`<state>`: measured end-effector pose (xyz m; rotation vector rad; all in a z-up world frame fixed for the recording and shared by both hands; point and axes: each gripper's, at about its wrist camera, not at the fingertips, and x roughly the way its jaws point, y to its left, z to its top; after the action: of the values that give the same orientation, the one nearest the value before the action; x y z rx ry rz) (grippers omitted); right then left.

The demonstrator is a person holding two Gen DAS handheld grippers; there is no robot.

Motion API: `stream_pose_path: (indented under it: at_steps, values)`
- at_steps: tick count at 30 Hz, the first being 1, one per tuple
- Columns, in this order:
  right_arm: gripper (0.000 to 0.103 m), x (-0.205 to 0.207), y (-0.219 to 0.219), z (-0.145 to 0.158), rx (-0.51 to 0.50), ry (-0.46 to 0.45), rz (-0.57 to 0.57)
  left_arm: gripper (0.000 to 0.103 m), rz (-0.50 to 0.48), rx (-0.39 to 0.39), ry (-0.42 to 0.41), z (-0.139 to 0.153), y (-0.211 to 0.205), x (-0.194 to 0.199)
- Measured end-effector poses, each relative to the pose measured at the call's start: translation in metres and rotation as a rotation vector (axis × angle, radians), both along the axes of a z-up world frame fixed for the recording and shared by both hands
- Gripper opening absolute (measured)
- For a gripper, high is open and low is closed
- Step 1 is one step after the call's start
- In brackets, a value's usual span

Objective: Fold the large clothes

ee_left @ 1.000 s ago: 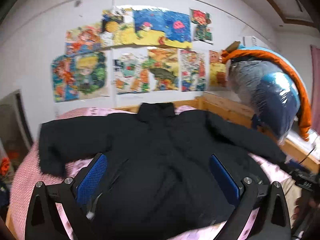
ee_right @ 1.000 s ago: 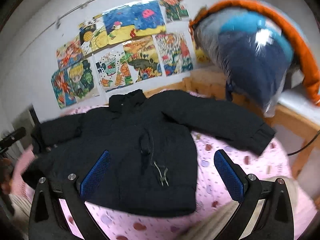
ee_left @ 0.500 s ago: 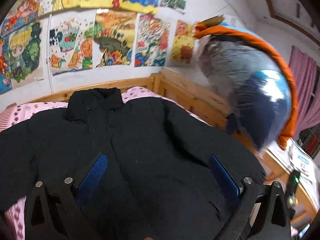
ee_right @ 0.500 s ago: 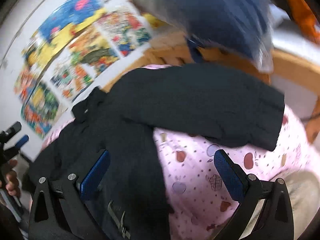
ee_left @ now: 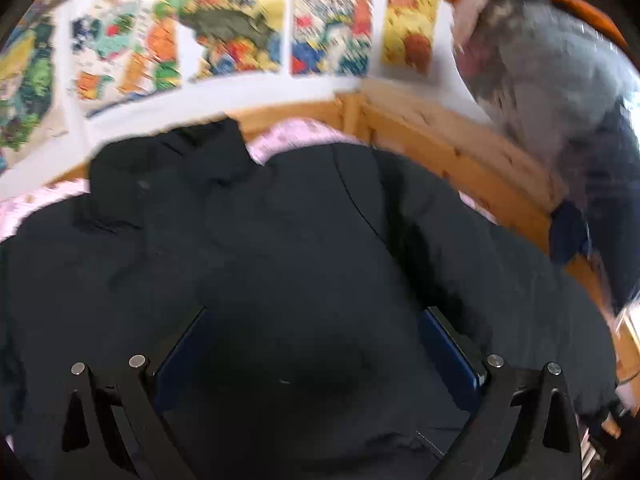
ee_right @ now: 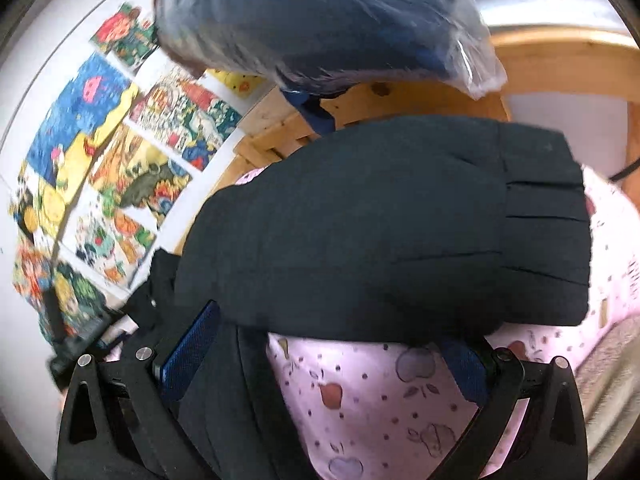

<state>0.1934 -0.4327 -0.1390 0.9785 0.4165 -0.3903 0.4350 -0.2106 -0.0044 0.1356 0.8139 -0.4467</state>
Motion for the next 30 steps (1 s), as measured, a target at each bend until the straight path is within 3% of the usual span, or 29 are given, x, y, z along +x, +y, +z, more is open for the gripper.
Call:
stream_pose_path:
  at_steps: [6,11,13,15,17,18,19,20,23,30]
  values:
    - [0.102,-0.021,-0.018,-0.016,0.078,-0.185,-0.108,0.103,-0.029,0.071,0.118,-0.035,-0.013,0.007]
    - [0.096,-0.014,-0.017,-0.011,0.061,-0.209,-0.118,0.103,-0.023,0.128,0.204,-0.064,-0.021,0.01]
    - [0.078,-0.013,-0.018,-0.006,0.036,-0.199,-0.128,0.103,-0.024,0.132,0.201,-0.063,-0.022,0.007]
    - [0.073,-0.012,-0.023,-0.003,0.041,-0.193,-0.131,0.103,-0.025,0.125,0.206,-0.062,-0.021,0.005]
    - [0.055,-0.015,-0.031,-0.006,0.066,-0.204,-0.136,0.103,-0.023,0.1,0.221,-0.059,-0.017,0.004]
    - [0.035,-0.013,-0.033,-0.004,0.064,-0.182,-0.148,0.103,-0.018,0.091,0.223,-0.057,-0.015,0.004]
    - [0.023,-0.016,-0.035,-0.004,0.059,-0.161,-0.156,0.102,-0.009,0.078,0.224,-0.053,-0.012,0.003]
    - [0.021,-0.017,-0.037,-0.002,0.051,-0.15,-0.16,0.102,-0.003,0.063,0.226,-0.049,-0.009,0.004]
    - [0.012,-0.018,-0.036,0.025,-0.06,-0.145,-0.144,0.102,0.018,-0.019,0.226,-0.028,0.009,0.001]
    - [0.009,0.019,-0.003,0.147,-0.451,-0.226,0.034,0.102,0.044,-0.168,0.135,0.035,0.076,-0.004]
